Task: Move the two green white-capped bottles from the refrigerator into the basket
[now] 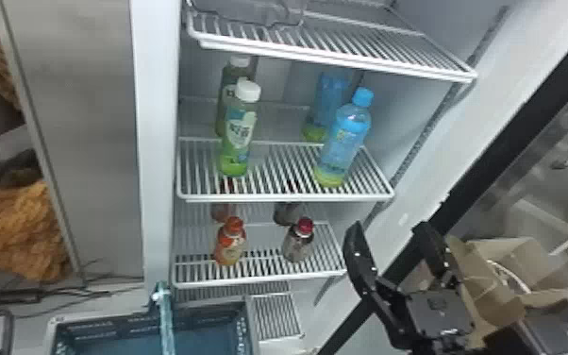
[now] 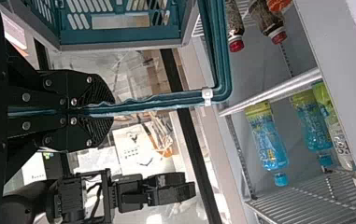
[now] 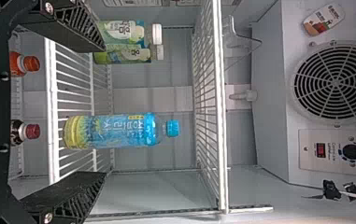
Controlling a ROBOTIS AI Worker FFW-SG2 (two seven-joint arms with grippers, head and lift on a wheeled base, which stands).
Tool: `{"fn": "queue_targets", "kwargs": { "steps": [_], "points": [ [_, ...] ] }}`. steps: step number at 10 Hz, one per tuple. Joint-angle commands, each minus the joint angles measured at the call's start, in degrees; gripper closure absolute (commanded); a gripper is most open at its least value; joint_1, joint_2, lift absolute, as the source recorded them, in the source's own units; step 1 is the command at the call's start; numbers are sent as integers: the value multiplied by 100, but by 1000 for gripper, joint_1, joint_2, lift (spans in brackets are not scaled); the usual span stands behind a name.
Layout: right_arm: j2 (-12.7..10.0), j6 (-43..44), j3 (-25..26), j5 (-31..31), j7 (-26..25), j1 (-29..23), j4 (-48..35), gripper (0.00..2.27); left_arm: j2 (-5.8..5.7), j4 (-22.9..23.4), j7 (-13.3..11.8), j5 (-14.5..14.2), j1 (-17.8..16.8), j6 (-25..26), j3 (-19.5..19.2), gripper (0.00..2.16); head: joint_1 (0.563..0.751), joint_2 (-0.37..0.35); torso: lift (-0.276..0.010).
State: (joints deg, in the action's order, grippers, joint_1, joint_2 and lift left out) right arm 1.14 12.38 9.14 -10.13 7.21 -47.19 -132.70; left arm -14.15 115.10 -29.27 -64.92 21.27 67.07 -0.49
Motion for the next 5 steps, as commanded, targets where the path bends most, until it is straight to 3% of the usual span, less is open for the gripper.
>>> {"fn": "queue_targets", "kwargs": {
  "steps": [1,5],
  "points": [
    [0,-14,0,7,9,9,2,88,0,0,0,-9,10,0,-8,1191,695,-350,-4],
    [0,-56,0,7,0,9,-12,87,0,0,0,-21,10,0,-8,1191,695,-350,-4]
  ]
}}
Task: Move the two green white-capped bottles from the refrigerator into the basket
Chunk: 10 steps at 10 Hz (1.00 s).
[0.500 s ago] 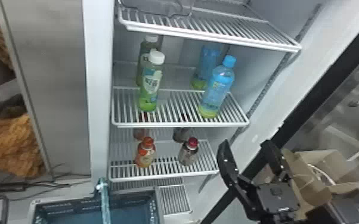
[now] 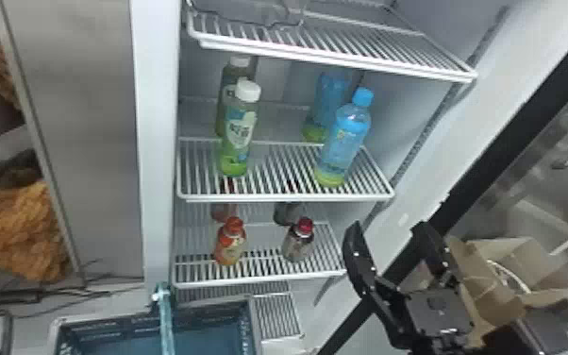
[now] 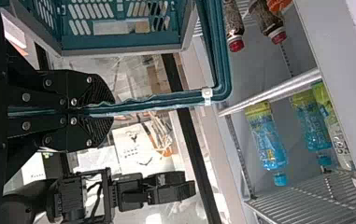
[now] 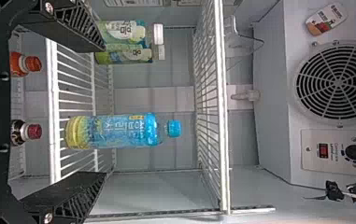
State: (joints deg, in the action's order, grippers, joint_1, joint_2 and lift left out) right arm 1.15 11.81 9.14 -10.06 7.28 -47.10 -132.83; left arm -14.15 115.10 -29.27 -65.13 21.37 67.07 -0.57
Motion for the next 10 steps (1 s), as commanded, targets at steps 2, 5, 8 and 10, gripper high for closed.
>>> {"fn": "queue_targets", "kwargs": {
  "steps": [2,5,8,10],
  "points": [
    [8,-70,0,0,1,14,-13,85,0,0,0,0,0,0,0,1191,695,-350,-4],
    [88,-422,-80,-34,1,168,15,82,0,0,0,0,-14,0,0,1191,695,-350,-4],
    [237,-548,-320,-68,1,590,324,81,0,0,0,23,-42,14,23,1191,695,-350,-4],
    [316,-562,-503,-80,36,1125,760,76,0,0,9,34,-70,14,34,1191,695,-350,-4]
  ]
}}
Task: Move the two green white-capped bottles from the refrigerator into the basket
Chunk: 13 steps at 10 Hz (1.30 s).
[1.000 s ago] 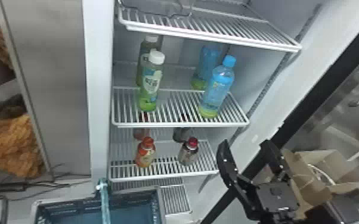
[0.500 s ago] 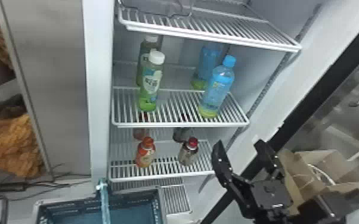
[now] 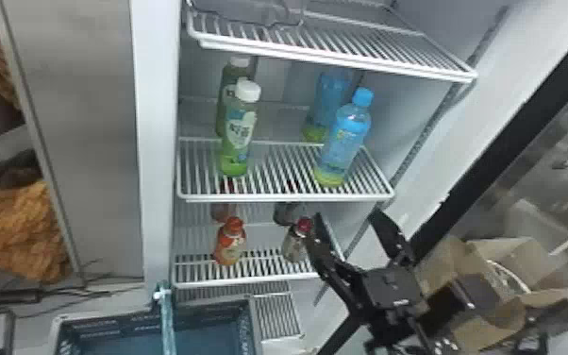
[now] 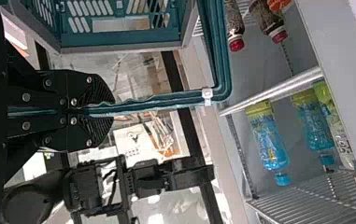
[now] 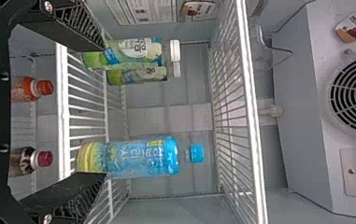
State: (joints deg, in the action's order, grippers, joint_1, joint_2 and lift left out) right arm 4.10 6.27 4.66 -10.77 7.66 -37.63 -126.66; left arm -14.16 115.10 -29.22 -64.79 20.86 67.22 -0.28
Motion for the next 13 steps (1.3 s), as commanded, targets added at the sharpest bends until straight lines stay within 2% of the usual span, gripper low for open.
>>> {"fn": "queue_targets", "kwargs": {
  "steps": [1,4,7,13],
  "points": [
    [30,-36,-66,2,69,360,284,76,-8,0,4,0,-34,14,17,1191,695,-350,-4],
    [135,-275,-146,14,288,922,804,76,-8,0,4,0,-34,14,-6,1191,695,-350,-4],
    [240,-331,-295,60,745,1766,1536,76,-8,0,13,12,-48,14,5,1191,695,-315,-4],
    [276,-331,-763,220,886,3144,2829,56,10,0,13,12,-48,-14,-6,1191,695,-231,-4]
  ]
}}
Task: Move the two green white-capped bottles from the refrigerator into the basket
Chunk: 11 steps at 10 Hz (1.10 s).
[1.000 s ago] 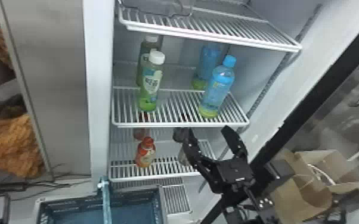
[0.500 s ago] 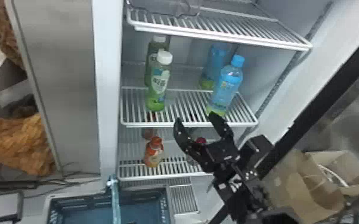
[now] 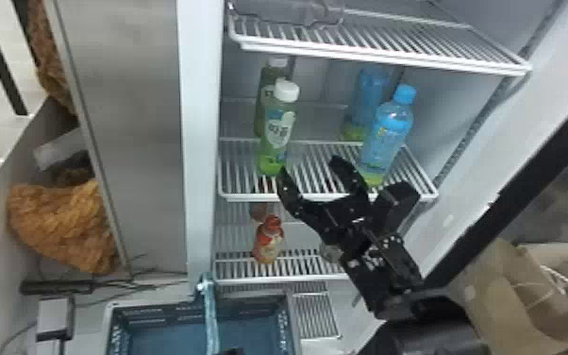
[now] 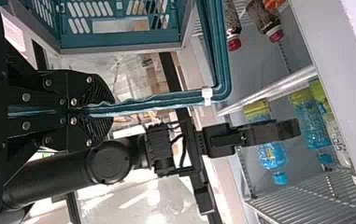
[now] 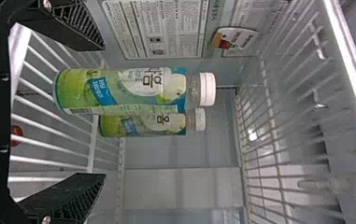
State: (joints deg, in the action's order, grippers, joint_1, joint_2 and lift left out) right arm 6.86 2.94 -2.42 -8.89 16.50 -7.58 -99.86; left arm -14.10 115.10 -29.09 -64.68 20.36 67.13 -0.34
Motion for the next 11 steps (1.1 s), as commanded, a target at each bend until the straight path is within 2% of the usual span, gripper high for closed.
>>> {"fn": "queue_targets", "kwargs": {
  "steps": [1,9,11],
  "points": [
    [0,86,-124,20,19,322,318,48,4,0,0,1,-11,-6,11,1191,695,-219,-4],
    [26,367,-604,-25,11,1447,1471,45,13,0,0,12,-25,-6,11,1191,695,-160,-4],
    [35,381,-672,-60,11,1686,1654,144,13,0,0,12,-39,-6,11,1191,695,-152,-4]
  ]
}}
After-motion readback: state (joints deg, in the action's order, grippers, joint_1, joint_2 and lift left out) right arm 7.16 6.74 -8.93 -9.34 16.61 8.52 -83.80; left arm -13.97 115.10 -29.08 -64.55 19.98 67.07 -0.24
